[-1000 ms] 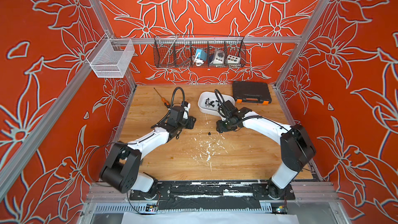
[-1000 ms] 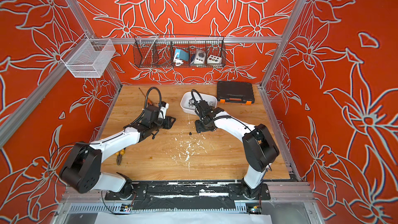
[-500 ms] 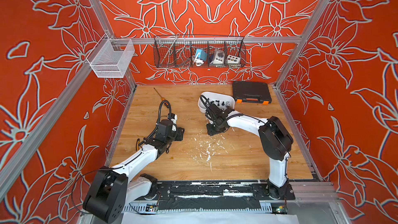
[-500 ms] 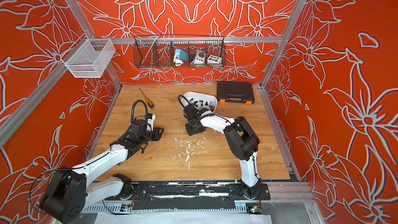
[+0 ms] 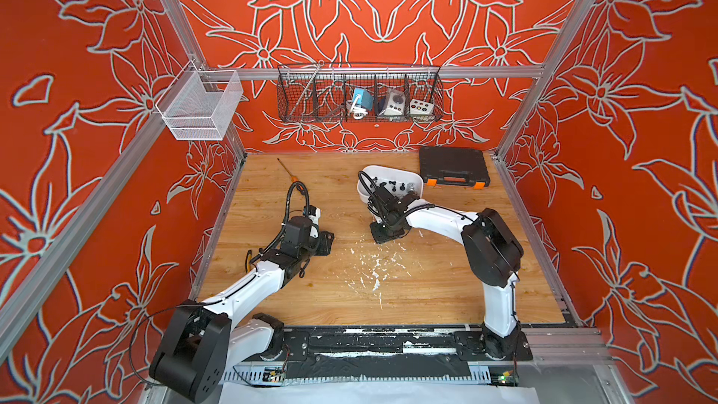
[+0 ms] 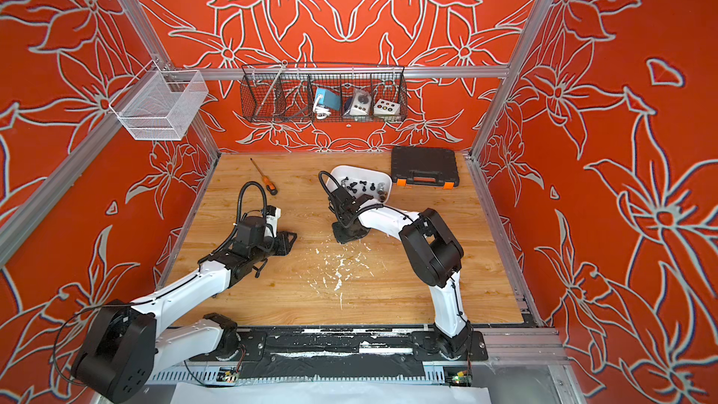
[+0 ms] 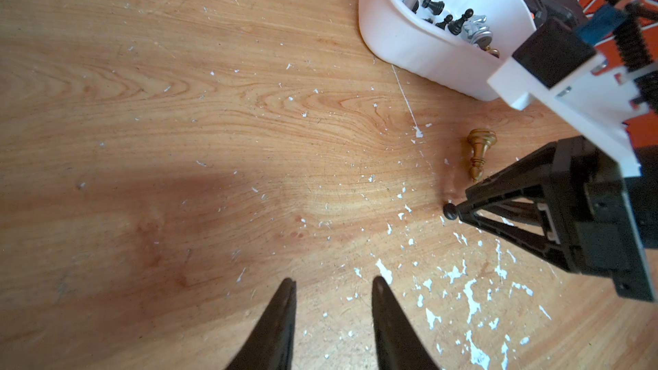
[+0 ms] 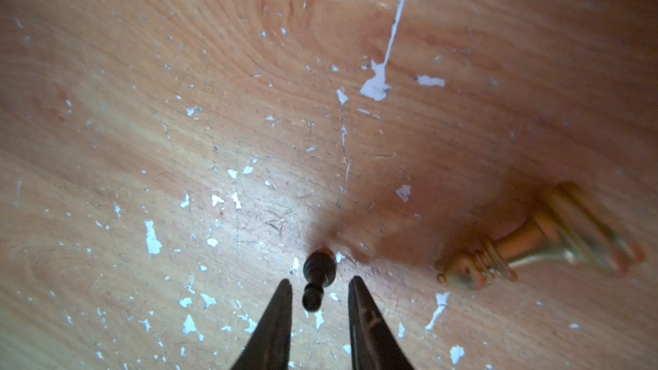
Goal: Put the chess pieces into the storage box
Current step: Pick up the chess piece at the center of the board.
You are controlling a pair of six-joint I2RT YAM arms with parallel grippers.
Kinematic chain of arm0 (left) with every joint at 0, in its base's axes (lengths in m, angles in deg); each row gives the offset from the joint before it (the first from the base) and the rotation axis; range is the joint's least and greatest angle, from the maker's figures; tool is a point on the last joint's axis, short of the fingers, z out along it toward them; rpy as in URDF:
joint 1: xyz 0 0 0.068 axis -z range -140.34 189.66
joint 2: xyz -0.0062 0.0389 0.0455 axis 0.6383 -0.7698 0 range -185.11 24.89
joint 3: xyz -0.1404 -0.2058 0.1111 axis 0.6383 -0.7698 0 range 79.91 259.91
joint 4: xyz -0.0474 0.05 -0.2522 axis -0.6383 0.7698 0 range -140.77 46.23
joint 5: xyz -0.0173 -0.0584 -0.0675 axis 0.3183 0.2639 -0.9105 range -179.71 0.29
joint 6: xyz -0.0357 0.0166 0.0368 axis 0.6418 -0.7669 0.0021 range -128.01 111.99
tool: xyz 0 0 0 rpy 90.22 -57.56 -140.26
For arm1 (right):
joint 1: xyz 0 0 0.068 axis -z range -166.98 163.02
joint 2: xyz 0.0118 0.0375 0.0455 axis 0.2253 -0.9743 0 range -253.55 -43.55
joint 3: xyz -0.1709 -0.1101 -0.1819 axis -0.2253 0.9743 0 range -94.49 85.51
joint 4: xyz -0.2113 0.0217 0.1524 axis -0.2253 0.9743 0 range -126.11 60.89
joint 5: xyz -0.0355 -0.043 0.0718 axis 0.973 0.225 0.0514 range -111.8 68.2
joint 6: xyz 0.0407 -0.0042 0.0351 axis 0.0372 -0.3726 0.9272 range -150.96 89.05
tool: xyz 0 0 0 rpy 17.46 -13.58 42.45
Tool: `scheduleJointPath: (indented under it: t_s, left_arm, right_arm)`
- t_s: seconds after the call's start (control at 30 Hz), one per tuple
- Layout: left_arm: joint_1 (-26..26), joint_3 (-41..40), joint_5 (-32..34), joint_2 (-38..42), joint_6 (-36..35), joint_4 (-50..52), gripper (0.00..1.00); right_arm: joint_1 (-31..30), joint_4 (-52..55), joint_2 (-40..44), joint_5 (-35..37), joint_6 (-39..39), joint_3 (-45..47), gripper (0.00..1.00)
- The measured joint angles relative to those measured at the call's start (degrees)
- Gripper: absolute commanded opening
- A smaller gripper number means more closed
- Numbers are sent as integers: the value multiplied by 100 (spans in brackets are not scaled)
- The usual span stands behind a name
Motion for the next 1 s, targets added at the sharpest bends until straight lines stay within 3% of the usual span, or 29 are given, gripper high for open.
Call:
scheduleJointPath:
  t_s: [0.4, 0.7, 1.0]
  left_arm:
    - [0, -31, -42, 0, 4, -2, 36]
    - [0, -31, -59, 0, 2, 0, 37]
    - [0, -31, -103, 35, 4, 9, 36]
  right_arm:
    - [-37, -4, -63, 4, 17, -37, 8]
    - [-37, 131, -63, 7, -11, -155, 4]
    - [313, 634, -63, 138, -400, -1458, 4]
